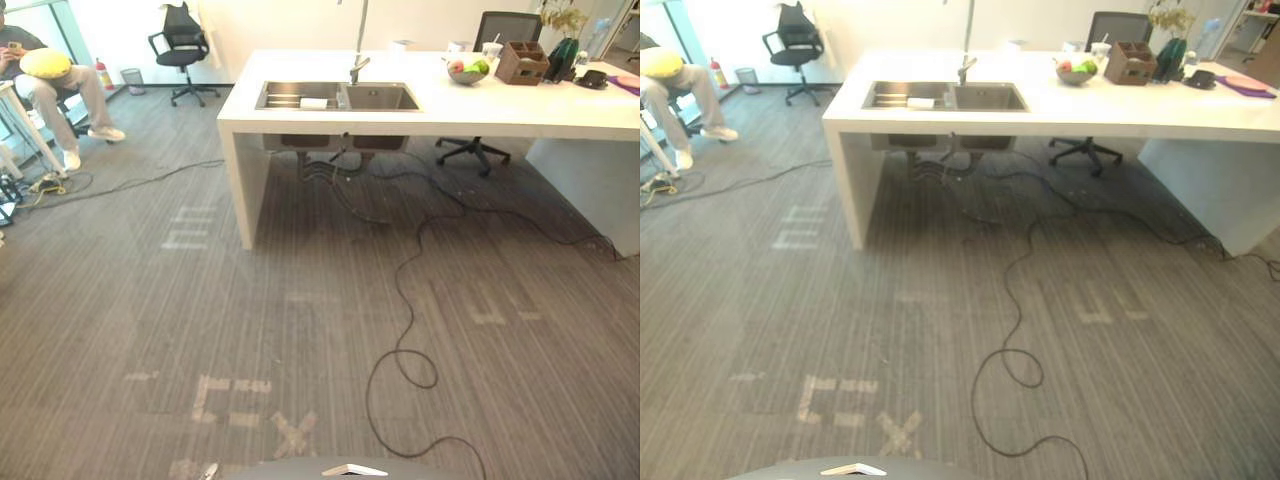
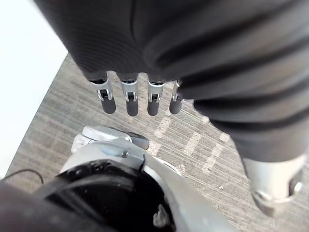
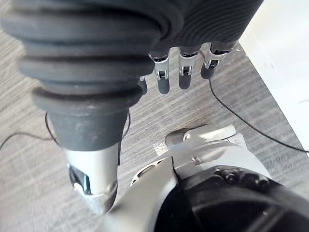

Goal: Walk over to the sink, pick up the cup, carry it to the dishwasher, place the cup inside the dishwasher, then close the dishwasher door

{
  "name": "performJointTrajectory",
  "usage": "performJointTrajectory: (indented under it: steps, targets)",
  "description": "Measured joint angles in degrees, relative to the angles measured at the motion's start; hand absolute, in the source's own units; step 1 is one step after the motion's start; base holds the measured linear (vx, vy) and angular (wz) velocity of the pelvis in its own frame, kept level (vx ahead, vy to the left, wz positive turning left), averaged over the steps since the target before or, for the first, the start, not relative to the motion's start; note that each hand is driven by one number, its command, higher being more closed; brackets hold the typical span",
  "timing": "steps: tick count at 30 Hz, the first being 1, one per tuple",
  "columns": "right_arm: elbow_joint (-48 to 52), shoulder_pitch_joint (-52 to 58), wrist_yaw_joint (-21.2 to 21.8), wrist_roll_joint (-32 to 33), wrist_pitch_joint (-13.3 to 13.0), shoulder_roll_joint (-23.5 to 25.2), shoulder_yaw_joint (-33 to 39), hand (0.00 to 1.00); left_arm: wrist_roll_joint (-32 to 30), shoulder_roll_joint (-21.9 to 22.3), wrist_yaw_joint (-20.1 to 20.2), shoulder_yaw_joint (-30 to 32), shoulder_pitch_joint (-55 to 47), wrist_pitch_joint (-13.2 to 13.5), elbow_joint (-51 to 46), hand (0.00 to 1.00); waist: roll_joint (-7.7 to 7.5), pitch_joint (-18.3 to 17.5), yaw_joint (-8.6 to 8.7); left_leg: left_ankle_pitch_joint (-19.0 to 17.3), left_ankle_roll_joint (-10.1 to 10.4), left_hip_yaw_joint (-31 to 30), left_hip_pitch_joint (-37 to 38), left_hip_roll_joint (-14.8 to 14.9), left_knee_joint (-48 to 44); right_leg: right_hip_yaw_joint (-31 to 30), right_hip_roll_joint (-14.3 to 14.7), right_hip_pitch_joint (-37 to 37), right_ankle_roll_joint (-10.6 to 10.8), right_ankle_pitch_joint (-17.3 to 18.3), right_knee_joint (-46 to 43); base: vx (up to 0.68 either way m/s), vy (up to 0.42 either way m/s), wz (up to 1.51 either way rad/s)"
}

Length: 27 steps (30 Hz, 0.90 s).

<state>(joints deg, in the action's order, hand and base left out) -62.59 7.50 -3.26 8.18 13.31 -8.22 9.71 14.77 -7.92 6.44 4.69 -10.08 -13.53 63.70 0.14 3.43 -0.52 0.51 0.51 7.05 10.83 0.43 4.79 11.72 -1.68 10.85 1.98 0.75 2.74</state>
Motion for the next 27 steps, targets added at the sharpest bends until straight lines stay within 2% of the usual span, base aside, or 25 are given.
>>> performJointTrajectory:
  steps: [1,3,7,13,18,19,27]
  targets:
    - [-0.18,-0.69,-1.69,-2.22,-2.04,0.33,-0.10,0.00,-1.83,0.03,-1.24,-1.18,0.25,1.68,0.02,0.00,0.26,0.19,0.02,0.07,0.05,0.00,0.17,0.00,0.01,0.02,0.04,-0.01,-0.09,-0.07,0.10,0.00,0.000,0.00]
    - [-0.25,-1.41,-3.32,-4.37,-4.25,0.48,-0.45,0.00,-4.02,-0.01,-2.79,-2.91,0.34,3.89,0.01,0.00,0.21,0.33,0.05,0.19,0.03,0.03,0.10,0.00,0.04,0.00,0.08,-0.02,-0.05,-0.20,0.40,-0.04,-0.017,-0.01]
    - [-0.33,-1.61,-3.23,-5.87,-6.48,0.69,-0.68,0.00,-6.23,-0.18,-4.77,-4.96,0.41,7.00,-0.03,0.00,-0.01,0.73,0.18,0.26,-0.02,0.12,0.01,-0.04,0.06,-0.11,0.10,-0.08,0.10,-0.22,0.88,-0.03,-0.012,-0.01]
    - [-0.39,-1.60,-2.05,-5.93,-9.75,0.82,-0.73,0.00,-7.71,-0.17,-5.02,-5.04,0.33,8.67,-0.05,0.00,-0.23,2.06,0.53,0.13,0.12,0.36,-0.08,-0.25,0.08,-0.30,0.01,0.08,0.30,-0.77,1.53,-0.01,-0.001,0.00]
    - [-1.31,-1.68,-1.27,-6.31,-11.92,0.91,-0.78,0.00,-7.75,-0.08,-7.38,-4.98,0.18,9.57,0.00,0.00,-0.53,2.50,0.54,0.32,-0.18,0.37,0.08,-0.39,0.10,-0.27,-0.04,0.49,0.03,-1.16,1.81,0.00,0.000,0.00]
    - [-1.31,-1.65,-0.96,-6.40,-12.47,0.89,-1.34,0.00,-7.75,-0.08,-7.71,-4.90,-0.07,10.48,0.01,0.00,-0.67,2.58,0.57,0.30,-0.16,0.38,0.22,-0.41,0.10,-0.26,-0.05,0.64,0.04,-1.16,1.81,0.00,0.000,0.00]
    - [-1.35,-2.10,-0.97,-9.13,-14.11,0.83,-2.77,0.00,-8.18,0.07,-9.98,-4.83,-0.33,12.89,-0.01,0.00,-0.90,3.49,0.66,0.31,-0.18,0.54,0.34,-0.45,0.12,-0.40,-0.11,1.11,0.22,-1.04,1.82,-0.02,-0.005,0.00]
